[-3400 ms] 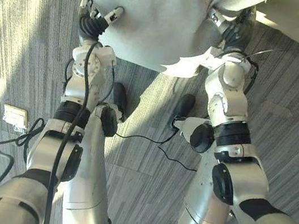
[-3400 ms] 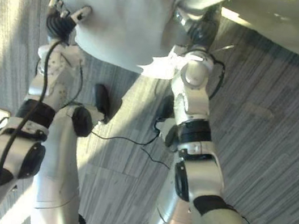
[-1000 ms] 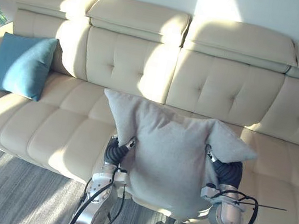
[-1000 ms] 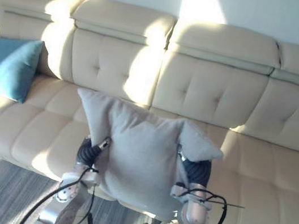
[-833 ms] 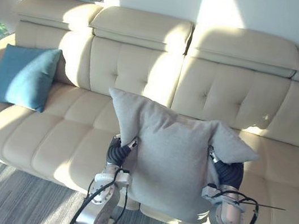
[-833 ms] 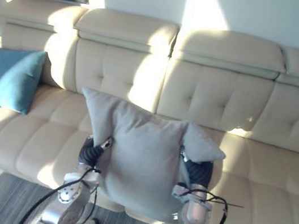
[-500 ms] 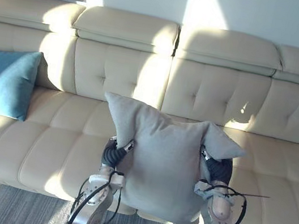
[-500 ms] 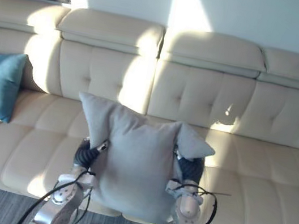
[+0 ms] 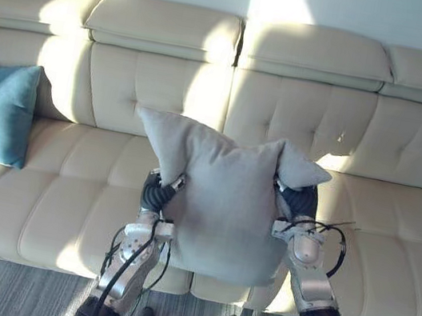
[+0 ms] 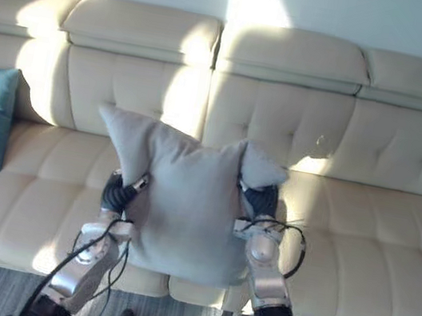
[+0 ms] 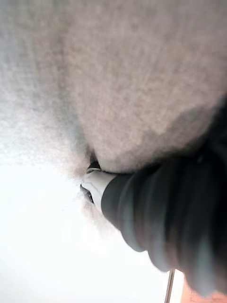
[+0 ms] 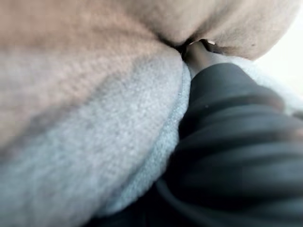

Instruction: Pick up cushions and gather them together orderly.

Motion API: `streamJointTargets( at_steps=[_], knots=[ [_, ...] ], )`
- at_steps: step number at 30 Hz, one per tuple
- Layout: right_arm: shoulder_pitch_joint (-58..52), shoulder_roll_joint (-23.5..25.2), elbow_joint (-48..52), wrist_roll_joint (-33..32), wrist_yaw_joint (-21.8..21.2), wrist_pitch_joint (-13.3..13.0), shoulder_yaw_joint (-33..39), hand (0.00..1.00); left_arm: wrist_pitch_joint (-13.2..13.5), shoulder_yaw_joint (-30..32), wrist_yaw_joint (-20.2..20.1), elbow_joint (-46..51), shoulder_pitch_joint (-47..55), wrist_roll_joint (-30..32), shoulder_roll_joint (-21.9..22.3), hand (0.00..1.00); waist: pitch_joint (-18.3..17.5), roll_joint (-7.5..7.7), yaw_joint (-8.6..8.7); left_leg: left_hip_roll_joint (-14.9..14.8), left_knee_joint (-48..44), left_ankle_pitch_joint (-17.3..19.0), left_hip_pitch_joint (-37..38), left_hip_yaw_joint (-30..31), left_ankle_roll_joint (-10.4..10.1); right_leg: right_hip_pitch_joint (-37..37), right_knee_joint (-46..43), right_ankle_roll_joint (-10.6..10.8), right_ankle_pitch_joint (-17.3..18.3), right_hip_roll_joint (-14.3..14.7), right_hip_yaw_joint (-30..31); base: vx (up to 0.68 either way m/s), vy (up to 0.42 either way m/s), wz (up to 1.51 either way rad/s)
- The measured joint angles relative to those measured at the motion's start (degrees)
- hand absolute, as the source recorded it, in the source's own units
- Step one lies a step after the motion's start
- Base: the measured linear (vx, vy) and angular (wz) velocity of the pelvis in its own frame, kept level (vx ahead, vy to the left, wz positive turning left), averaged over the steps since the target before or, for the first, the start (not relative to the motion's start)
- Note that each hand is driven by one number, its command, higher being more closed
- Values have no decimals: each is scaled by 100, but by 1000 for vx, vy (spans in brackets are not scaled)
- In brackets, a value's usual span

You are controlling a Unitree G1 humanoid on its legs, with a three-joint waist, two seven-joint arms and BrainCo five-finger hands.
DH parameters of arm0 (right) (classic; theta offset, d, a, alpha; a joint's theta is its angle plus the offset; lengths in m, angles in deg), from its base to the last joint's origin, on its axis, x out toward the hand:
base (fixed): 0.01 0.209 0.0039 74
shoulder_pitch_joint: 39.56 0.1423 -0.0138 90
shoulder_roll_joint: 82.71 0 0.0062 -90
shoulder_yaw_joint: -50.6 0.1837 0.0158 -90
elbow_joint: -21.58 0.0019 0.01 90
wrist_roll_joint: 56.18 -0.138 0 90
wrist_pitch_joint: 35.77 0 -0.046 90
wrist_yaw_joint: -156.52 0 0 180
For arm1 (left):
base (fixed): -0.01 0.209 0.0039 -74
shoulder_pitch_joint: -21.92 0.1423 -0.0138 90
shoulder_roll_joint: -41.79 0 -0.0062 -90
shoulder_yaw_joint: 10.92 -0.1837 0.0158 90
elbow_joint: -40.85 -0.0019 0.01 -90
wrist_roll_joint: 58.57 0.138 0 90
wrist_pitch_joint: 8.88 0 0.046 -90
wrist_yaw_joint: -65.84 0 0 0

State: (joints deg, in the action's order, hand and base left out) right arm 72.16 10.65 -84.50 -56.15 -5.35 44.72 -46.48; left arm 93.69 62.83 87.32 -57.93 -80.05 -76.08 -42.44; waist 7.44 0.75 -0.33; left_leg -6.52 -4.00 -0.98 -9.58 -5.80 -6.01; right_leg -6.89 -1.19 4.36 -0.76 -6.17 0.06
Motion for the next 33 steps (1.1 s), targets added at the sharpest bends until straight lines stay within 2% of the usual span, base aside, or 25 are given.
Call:
streamJointTargets(
  at_steps=[3,5,8,10,15,18,25,26,27,33],
  knots=[
    [1603,-334,-591,1,156,100,-41,100,2,302,210,-419,-1388,-10,-388,100,541,-6,-11,-13,55,-255,-588,5,32,-662,-64,1,-236,28,29,-252,0,-3],
    [2381,-513,-804,3,279,128,-66,100,17,438,355,-587,-2067,-47,-573,100,778,-9,-24,-7,193,-432,-818,-6,33,-971,-61,8,-363,28,44,-183,-4,-6],
    [3594,-807,-1071,158,507,130,-208,100,195,644,560,-970,-3203,-73,-1007,100,1110,-27,-32,-5,352,-719,-1211,-34,33,-1482,-74,19,-579,31,61,-125,-24,-9],
    [4063,-890,-1283,237,566,129,-281,100,252,684,597,-1227,-3648,-76,-1169,100,1206,-34,-30,-5,407,-792,-1342,-52,34,-1653,-85,35,-614,32,72,-70,-17,-5],
    [6181,-1333,-2347,644,943,172,-784,100,461,747,748,-2374,-5529,-123,-1790,100,1762,-82,17,2,413,-991,-2026,-45,44,-2458,-276,29,-723,26,87,-68,-10,-3],
    [6958,-1378,-2794,685,1028,231,-1073,100,457,715,768,-2927,-6206,-128,-2041,100,1926,-93,44,6,428,-1041,-2342,-63,40,-2799,-254,37,-799,22,106,-48,-11,-8],
    [7778,-1785,-3248,1061,1230,435,-1599,100,459,283,792,-3562,-7074,-129,-2277,100,2065,-138,65,20,505,-1113,-2836,13,39,-3294,-250,34,-810,6,55,-9,-3,3],
    [7821,-1800,-3249,1128,1268,459,-1603,0,459,267,797,-3586,-7094,-129,-2277,100,2068,-140,63,21,505,-1115,-2890,17,41,-3341,-248,34,-810,5,48,0,0,0],
    [7867,-1829,-3249,1129,1351,496,-1617,0,459,242,805,-3628,-7097,-129,-2277,0,2068,-140,64,21,505,-1115,-2953,20,41,-3402,-250,34,-810,4,42,17,13,3],
    [8058,-2186,-3620,1126,1746,779,-1618,0,546,52,866,-3827,-7319,-184,-2291,0,2172,-155,19,35,505,-1177,-3187,59,37,-3624,-259,33,-809,-16,22,3,3,1]
  ],
)
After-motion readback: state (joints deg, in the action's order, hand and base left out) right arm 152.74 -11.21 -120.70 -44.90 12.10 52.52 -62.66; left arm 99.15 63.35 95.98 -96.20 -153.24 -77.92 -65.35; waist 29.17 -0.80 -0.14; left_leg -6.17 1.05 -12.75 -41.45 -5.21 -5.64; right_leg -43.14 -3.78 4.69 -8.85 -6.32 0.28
